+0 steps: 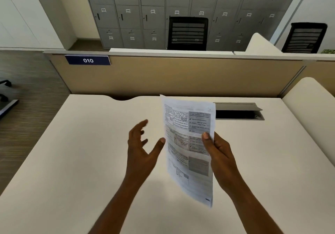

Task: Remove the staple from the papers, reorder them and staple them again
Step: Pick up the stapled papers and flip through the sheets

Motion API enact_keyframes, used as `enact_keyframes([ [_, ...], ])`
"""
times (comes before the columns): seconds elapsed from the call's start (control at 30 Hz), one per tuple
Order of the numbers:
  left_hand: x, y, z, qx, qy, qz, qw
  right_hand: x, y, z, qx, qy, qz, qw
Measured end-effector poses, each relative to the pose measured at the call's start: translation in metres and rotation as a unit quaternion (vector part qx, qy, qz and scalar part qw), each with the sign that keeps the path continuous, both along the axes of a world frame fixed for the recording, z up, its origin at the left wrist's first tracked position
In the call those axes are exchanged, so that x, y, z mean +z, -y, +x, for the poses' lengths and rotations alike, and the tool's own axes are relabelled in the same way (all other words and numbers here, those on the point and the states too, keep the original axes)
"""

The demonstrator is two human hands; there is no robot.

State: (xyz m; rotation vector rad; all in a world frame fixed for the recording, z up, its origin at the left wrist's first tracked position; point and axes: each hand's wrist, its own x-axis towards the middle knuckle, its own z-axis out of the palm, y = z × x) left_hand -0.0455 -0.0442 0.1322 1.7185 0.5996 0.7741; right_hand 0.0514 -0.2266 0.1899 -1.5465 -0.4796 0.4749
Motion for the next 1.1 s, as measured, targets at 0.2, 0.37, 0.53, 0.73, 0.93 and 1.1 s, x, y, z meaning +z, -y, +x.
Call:
enact_keyframes([
  [0.2, 0.003, -0.025, 0.004, -0.137, -0.052, -0.194, 0.97, 0.005, 0.012, 0.01, 0.0, -0.038, 0.027, 0.999],
  [0.37, 0.007, -0.019, 0.0, -0.163, -0.013, -0.209, 0.964, -0.002, 0.014, 0.015, -0.024, -0.075, 0.051, 0.996],
  [0.53, 0.006, -0.013, -0.004, -0.133, -0.011, -0.2, 0.971, -0.012, 0.015, 0.02, -0.046, -0.078, 0.047, 0.995],
  [0.73, 0.008, -0.012, -0.01, -0.127, -0.015, -0.188, 0.974, -0.007, 0.009, 0.032, -0.091, -0.016, 0.046, 0.995],
  [0.93, 0.007, -0.011, -0.015, -0.122, -0.017, -0.178, 0.976, 0.006, -0.001, 0.044, -0.132, 0.004, 0.072, 0.989],
  [1.1, 0.006, -0.009, -0.018, -0.116, -0.013, -0.191, 0.975, 0.002, -0.008, 0.041, -0.154, -0.036, 0.102, 0.982],
])
